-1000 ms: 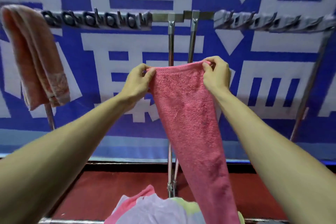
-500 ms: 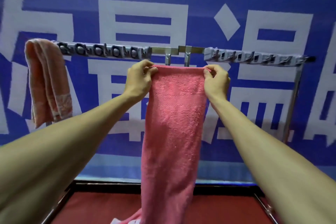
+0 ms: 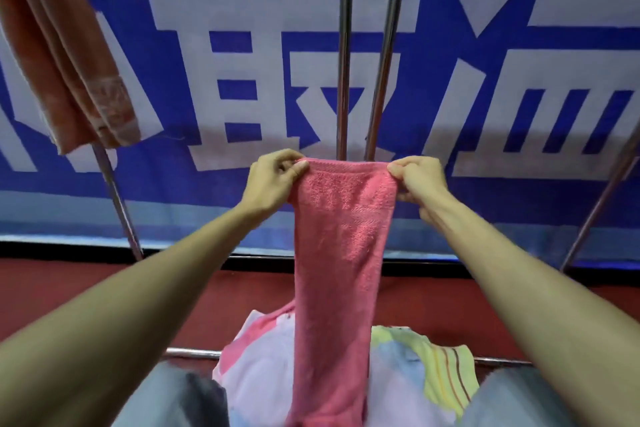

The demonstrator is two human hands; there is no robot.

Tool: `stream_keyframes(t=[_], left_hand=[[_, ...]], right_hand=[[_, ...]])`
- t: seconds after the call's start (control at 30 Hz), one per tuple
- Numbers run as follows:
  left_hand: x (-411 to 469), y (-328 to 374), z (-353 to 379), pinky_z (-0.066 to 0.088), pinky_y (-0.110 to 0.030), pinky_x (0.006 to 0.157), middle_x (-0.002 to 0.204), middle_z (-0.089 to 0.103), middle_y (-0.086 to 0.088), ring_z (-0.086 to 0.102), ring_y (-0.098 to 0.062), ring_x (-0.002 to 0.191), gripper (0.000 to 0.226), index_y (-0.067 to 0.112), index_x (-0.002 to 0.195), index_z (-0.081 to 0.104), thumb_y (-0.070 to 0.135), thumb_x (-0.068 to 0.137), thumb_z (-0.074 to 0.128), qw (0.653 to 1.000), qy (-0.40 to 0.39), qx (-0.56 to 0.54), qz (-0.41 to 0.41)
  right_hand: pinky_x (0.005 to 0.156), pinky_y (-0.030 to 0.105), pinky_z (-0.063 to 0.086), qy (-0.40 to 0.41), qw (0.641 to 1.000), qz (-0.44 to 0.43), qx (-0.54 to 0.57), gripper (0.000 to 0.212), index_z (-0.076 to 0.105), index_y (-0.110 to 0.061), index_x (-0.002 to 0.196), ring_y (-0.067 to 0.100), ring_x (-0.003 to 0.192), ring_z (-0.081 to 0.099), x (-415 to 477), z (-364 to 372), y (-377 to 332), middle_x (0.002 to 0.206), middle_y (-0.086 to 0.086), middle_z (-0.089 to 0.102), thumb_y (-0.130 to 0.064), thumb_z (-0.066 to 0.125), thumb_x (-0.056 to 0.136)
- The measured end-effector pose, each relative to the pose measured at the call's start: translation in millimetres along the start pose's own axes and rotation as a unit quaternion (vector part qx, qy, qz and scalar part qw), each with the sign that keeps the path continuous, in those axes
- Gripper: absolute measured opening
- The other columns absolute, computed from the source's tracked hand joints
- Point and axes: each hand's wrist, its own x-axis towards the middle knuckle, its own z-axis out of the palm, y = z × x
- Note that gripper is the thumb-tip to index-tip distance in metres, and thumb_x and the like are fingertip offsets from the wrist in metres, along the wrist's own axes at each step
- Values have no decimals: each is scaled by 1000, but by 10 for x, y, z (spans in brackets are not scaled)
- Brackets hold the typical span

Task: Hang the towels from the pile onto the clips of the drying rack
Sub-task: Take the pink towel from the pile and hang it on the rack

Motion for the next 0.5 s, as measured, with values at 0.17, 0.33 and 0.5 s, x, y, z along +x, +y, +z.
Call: stream_keyframes(t=[0.17,0.33,0.5], left_hand=[[-405,-640,457,59,-36,57,67,64,-1,61,-7,52,15,15,82,67,20,93,58,994,-36,-35,-102],[-673,-964,808,57,-39,64,65,64,-5,57,-13,56,17,14,80,68,25,91,62,982,-29,-60,-176],[-793,-899,1065,53,-29,61,65,67,1,58,-6,58,16,16,77,72,28,87,67,982,-24,-97,-163]], right_hand=[[52,25,52,-7,996,90,20,22,65,-14,70,13,59,56,-108,143,779,66,3,61,1,57,84],[58,31,57,-71,974,203,69,15,64,-10,78,20,62,62,-265,297,1233,71,7,63,0,56,85],[59,33,60,-120,974,180,71,7,65,-5,83,27,69,63,-271,464,1254,75,14,59,-1,59,85]])
